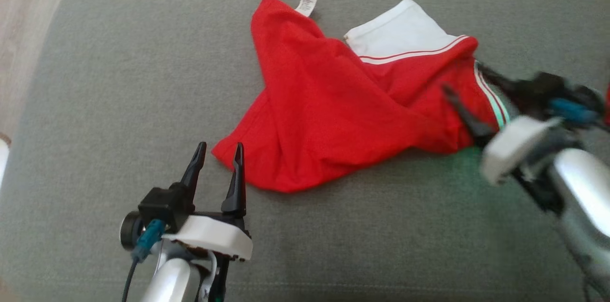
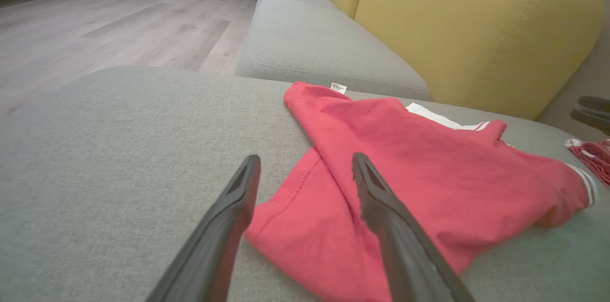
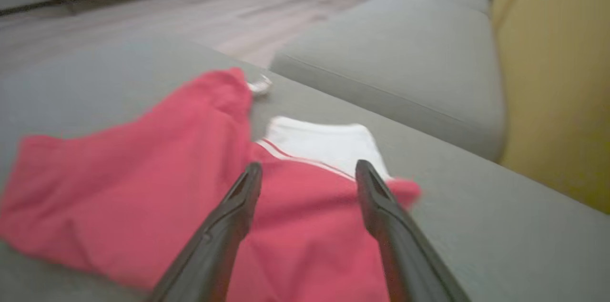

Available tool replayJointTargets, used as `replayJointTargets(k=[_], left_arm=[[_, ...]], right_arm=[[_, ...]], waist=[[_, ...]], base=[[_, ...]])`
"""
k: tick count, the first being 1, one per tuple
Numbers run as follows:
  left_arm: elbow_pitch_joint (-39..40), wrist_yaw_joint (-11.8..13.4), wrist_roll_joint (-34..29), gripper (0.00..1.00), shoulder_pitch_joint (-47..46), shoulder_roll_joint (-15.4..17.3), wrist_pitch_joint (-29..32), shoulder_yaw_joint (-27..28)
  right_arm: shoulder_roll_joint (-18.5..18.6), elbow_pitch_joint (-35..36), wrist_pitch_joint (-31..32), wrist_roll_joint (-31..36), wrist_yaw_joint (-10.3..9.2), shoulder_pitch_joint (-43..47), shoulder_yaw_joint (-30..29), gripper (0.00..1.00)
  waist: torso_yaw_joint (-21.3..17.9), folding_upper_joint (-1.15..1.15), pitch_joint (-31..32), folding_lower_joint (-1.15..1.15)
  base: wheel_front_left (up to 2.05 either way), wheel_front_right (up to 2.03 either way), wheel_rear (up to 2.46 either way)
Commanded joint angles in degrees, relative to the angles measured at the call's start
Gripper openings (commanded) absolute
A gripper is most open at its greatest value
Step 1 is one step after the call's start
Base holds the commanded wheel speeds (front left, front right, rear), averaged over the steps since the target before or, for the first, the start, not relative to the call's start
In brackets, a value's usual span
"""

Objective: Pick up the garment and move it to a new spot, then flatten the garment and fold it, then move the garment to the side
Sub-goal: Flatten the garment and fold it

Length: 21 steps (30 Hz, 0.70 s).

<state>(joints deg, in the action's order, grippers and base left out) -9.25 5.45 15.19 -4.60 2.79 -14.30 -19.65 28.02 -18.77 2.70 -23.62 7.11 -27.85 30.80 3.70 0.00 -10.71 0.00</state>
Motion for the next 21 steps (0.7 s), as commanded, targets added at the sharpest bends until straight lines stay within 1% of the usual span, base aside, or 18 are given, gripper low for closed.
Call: replayJointTargets(k=[1, 2, 3, 5, 8, 11, 16, 21], left_arm=[[2.0, -0.3, -0.7, 1.00, -1.1, 0.1, -0.7, 2.0], [2.0, -0.4, -0.8, 1.00, -1.1, 0.1, -0.7, 2.0], [2.0, -0.4, -0.8, 1.00, -1.1, 0.1, -0.7, 2.0], [2.1, -0.4, -0.8, 1.00, -1.2, 0.1, -0.7, 2.0], [2.0, -0.6, -1.0, 1.00, -1.4, 0.1, -0.7, 2.0], [1.9, -0.8, -1.1, 1.00, -1.7, 0.1, -0.7, 1.9], [1.6, -1.2, -1.3, 1.00, -2.2, 0.1, -0.7, 1.5], [1.2, -1.2, -1.3, 1.00, -2.2, 0.1, -0.7, 1.4]], right_arm=[[1.1, 2.4, 1.4, 1.1, 0.37, 3.1, -3.2, 1.00], [1.5, 2.8, 2.5, 1.7, 0.37, 4.8, -5.4, 1.00], [1.5, 2.8, 2.5, 1.7, 0.37, 4.8, -5.4, 1.00], [1.5, 4.1, 4.8, 2.6, 0.37, 7.8, -8.8, 1.00], [0.1, 6.1, 7.5, 3.0, 0.37, 10.8, -12.4, 1.00], [-1.7, 6.4, 9.1, 3.8, 0.37, 11.8, -14.5, 1.00], [-3.9, 2.8, 10.6, 5.2, 0.37, 10.2, -16.1, 1.00], [-4.7, -2.8, 11.9, 5.1, 0.37, 8.0, -16.0, 1.00]], waist=[[-0.6, 0.00, 0.0, 0.00], [-0.8, 0.00, -0.1, 0.00], [-0.8, 0.00, -0.1, 0.00], [-1.1, 0.00, -0.4, 0.00], [-1.4, 0.00, -0.9, 0.00], [-1.5, 0.00, -1.3, 0.00], [-0.6, 0.00, -1.9, 0.00], [0.6, 0.00, -1.9, 0.00]], base=[[0.00, 0.00, 0.00], [0.00, 0.00, 0.00], [0.00, 0.00, 0.00], [0.00, 0.00, 0.00], [0.00, 0.00, 0.00], [0.00, 0.00, 0.00], [0.00, 0.00, 0.00], [0.00, 0.00, 0.00]])
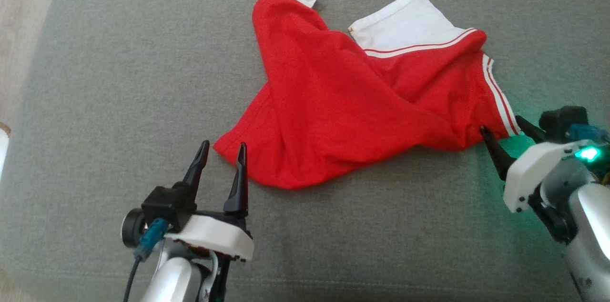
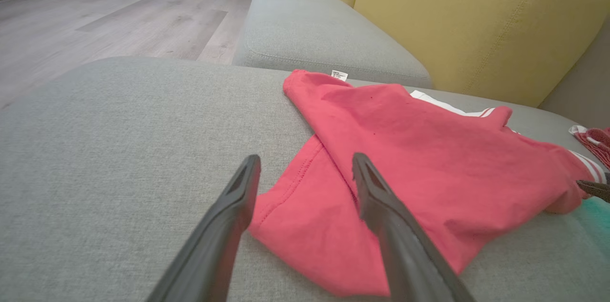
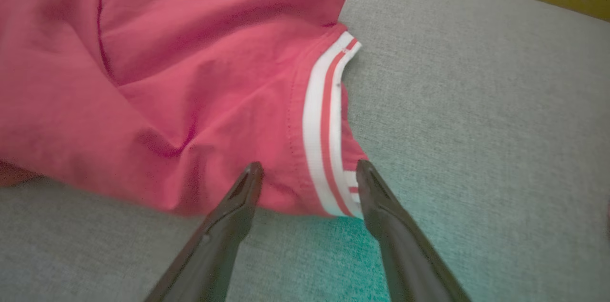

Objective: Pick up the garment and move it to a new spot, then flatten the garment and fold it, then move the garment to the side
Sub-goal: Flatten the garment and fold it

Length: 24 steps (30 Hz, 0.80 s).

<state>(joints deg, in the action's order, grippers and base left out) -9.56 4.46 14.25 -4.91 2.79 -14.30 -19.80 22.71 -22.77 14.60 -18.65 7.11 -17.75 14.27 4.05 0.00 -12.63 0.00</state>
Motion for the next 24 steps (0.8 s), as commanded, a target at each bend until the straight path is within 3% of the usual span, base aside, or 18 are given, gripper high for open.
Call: replayJointTargets(k=[1, 2, 3, 4, 5, 6, 11, 15, 24], left_arm=[[1.5, -0.2, -0.4, 1.00, -1.8, 0.1, -0.7, 1.6], [1.5, -0.2, -0.4, 1.00, -1.8, 0.1, -0.7, 1.6], [1.4, -0.2, -0.4, 1.00, -1.7, 0.1, -0.7, 1.6], [1.4, -0.2, -0.4, 1.00, -1.6, 0.1, -0.7, 1.6], [1.4, -0.2, -0.4, 1.00, -1.6, 0.1, -0.7, 1.6], [1.3, -0.1, -0.4, 1.00, -1.5, 0.1, -0.7, 1.6], [1.2, 0.0, -0.5, 1.00, -0.8, 0.1, -0.7, 1.8], [1.1, 0.1, -0.4, 1.00, -0.2, 0.1, -0.7, 1.9], [1.4, 0.3, -0.4, 1.00, 0.8, 0.4, -0.7, 2.1]], right_arm=[[0.5, 0.3, 0.2, -0.2, 0.37, -2.6, 1.1, 1.00], [0.5, -0.6, 0.4, -0.6, 0.37, -3.0, 1.6, 1.00], [0.5, -1.2, 0.6, -1.1, 0.37, -3.4, 2.4, 0.82], [0.5, -1.6, 0.7, -1.8, 0.37, -3.8, 3.3, 0.45], [0.6, -2.0, 0.7, -2.4, 0.37, -4.1, 4.0, 0.32], [0.7, -2.3, 0.5, -2.9, 0.37, -4.5, 4.7, 0.00], [1.4, -1.3, -3.3, -5.1, 0.37, -5.0, 6.6, 0.00], [1.8, 3.8, -6.2, -6.5, 0.37, -3.2, 6.7, 0.00], [1.6, 28.3, -4.6, -8.5, 0.37, 5.2, 2.5, 0.00]], waist=[[0.5, 0.00, 0.1, 0.00], [0.6, 0.00, 0.1, 0.00], [0.7, 0.00, 0.2, 0.00], [0.8, 0.00, 0.3, 0.00], [0.8, 0.00, 0.5, 0.00], [0.8, 0.00, 0.6, 0.00], [0.2, 0.00, 1.6, 0.00], [-0.7, 0.00, 2.7, 0.00], [-2.4, 0.00, 4.8, 0.00]], base=[[0.00, 0.00, 0.00], [0.00, 0.00, 0.00], [0.00, 0.00, 0.00], [0.00, 0.00, 0.00], [0.00, 0.00, 0.00], [0.00, 0.00, 0.00], [0.00, 0.00, 0.00], [0.00, 0.00, 0.00], [0.00, 0.00, 0.00]])
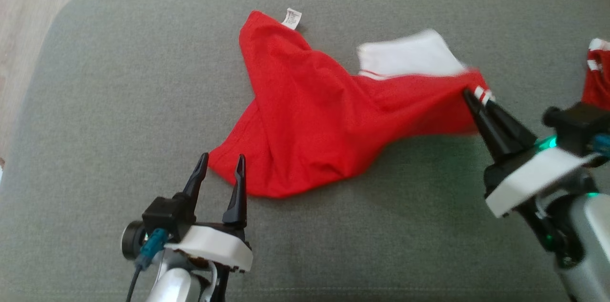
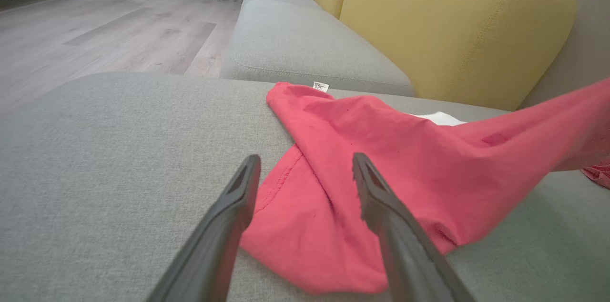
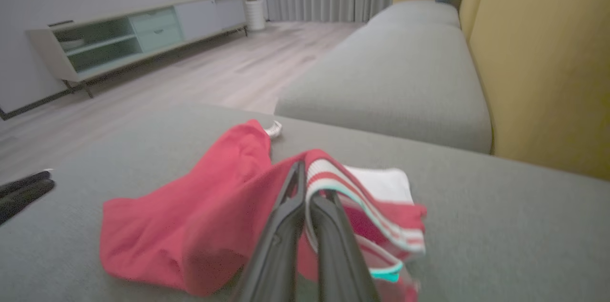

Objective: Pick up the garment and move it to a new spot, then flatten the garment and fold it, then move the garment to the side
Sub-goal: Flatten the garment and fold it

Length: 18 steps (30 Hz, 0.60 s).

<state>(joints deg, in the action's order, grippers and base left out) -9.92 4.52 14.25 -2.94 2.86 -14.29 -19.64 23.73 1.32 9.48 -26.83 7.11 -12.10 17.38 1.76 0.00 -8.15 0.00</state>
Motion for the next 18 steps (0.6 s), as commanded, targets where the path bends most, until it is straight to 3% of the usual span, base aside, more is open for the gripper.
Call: replayJointTargets(k=[1, 10, 14, 18], left_arm=[[1.8, 0.2, -0.4, 1.00, -1.2, 0.3, -0.7, 2.0], [2.4, 0.2, 0.0, 1.00, -1.6, 0.3, -0.7, 1.7], [2.7, 0.1, 0.2, 1.00, -2.4, 0.2, -0.7, 1.4], [3.0, 0.0, 0.4, 1.00, -3.6, 0.2, -0.7, 0.9]], right_arm=[[0.5, 7.1, 1.2, -0.1, 0.37, 0.4, -1.4, 0.00], [-3.2, 22.0, 7.9, 1.2, 0.37, 4.7, -8.8, 0.00], [-4.0, 17.3, 11.0, 2.1, 0.37, 1.8, -11.2, 0.00], [-2.7, 4.1, 10.3, 3.5, 0.37, -6.2, -12.4, 0.00]], waist=[[-0.2, 0.00, 0.4, 0.00], [1.6, 0.00, 0.2, 0.00], [3.1, 0.00, -1.4, 0.00], [4.9, 0.00, -3.6, 0.00]], base=[[0.00, 0.00, 0.00], [0.00, 0.00, 0.00], [0.00, 0.00, 0.00], [0.00, 0.00, 0.00]])
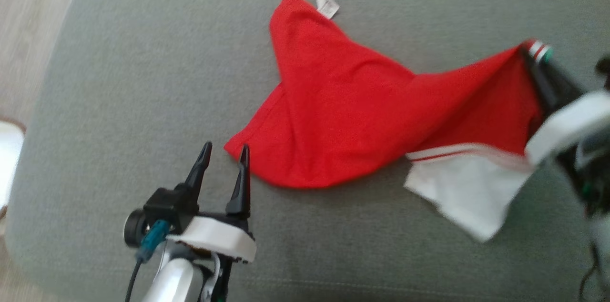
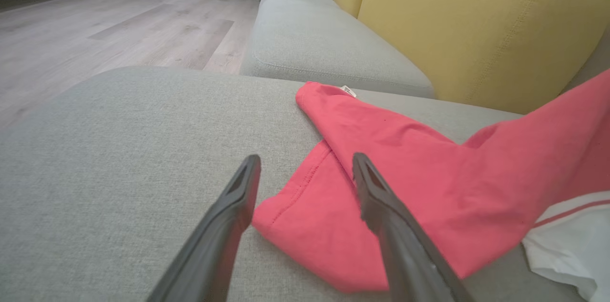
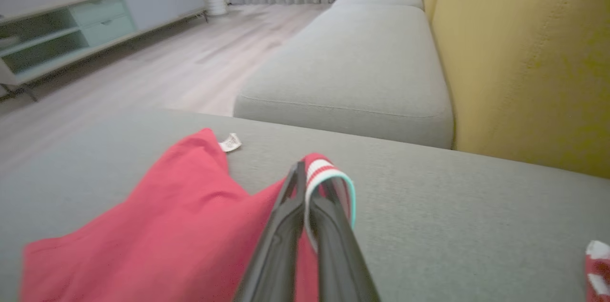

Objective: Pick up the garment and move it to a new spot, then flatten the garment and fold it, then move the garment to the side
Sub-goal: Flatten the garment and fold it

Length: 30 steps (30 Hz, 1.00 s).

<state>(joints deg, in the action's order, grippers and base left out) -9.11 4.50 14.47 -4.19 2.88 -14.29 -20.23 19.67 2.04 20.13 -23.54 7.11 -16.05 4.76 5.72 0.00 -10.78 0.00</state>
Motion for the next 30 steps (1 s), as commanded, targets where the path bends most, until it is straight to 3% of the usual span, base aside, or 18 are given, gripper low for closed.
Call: replayJointTargets(k=[1, 12, 16, 17, 18, 19, 24, 30], left_arm=[[2.2, 0.0, 0.3, 1.00, -2.7, 0.1, -0.7, 1.2], [2.9, 0.3, 0.9, 1.00, -5.6, 0.0, -0.7, -0.4], [3.3, 0.6, 1.1, 1.00, -6.1, 0.0, -0.7, -0.4], [3.3, 0.7, 1.0, 1.00, -6.2, 0.0, -0.7, -0.4], [3.4, 0.8, 0.9, 1.00, -6.3, 0.0, -0.7, -0.4], [3.4, 0.8, 0.8, 1.00, -6.3, 0.0, -0.7, -0.3], [3.3, 0.4, 0.2, 1.00, -6.4, 0.0, -0.7, -0.1], [3.3, 0.0, -0.5, 1.00, -5.9, 0.0, -0.7, 0.2]], right_arm=[[1.8, -0.6, -1.2, 1.1, 0.37, -4.7, 0.1, 0.00], [5.2, -39.4, -12.0, 12.5, 0.37, -27.9, -4.1, 0.00], [4.4, -46.7, -16.5, 15.8, 0.37, -32.7, -5.7, 0.00], [4.1, -48.2, -17.8, 16.5, 0.37, -33.7, -5.8, 0.13], [3.8, -49.4, -19.3, 17.0, 0.37, -34.6, -6.1, 0.50], [3.4, -50.6, -20.7, 17.4, 0.37, -35.5, -6.6, 1.00], [1.5, -54.5, -24.9, 18.7, 0.37, -38.0, -6.0, 1.00], [0.5, -52.3, -29.5, 15.1, 0.37, -37.0, -2.2, 1.00]], waist=[[1.5, 0.00, -1.6, 0.00], [7.7, 0.00, -8.1, 0.00], [7.9, 0.00, -9.2, 0.00], [7.7, 0.00, -9.4, 0.00], [7.4, 0.00, -9.4, 0.00], [6.9, 0.00, -9.4, 0.00], [4.0, 0.00, -8.6, 0.00], [0.7, 0.00, -7.7, 0.00]], base=[[0.00, 0.00, 0.00], [0.00, 0.00, 0.00], [0.00, 0.00, 0.00], [0.00, 0.00, 0.00], [0.00, 0.00, 0.00], [0.00, 0.00, 0.00], [0.00, 0.00, 0.00], [0.00, 0.00, 0.00]])
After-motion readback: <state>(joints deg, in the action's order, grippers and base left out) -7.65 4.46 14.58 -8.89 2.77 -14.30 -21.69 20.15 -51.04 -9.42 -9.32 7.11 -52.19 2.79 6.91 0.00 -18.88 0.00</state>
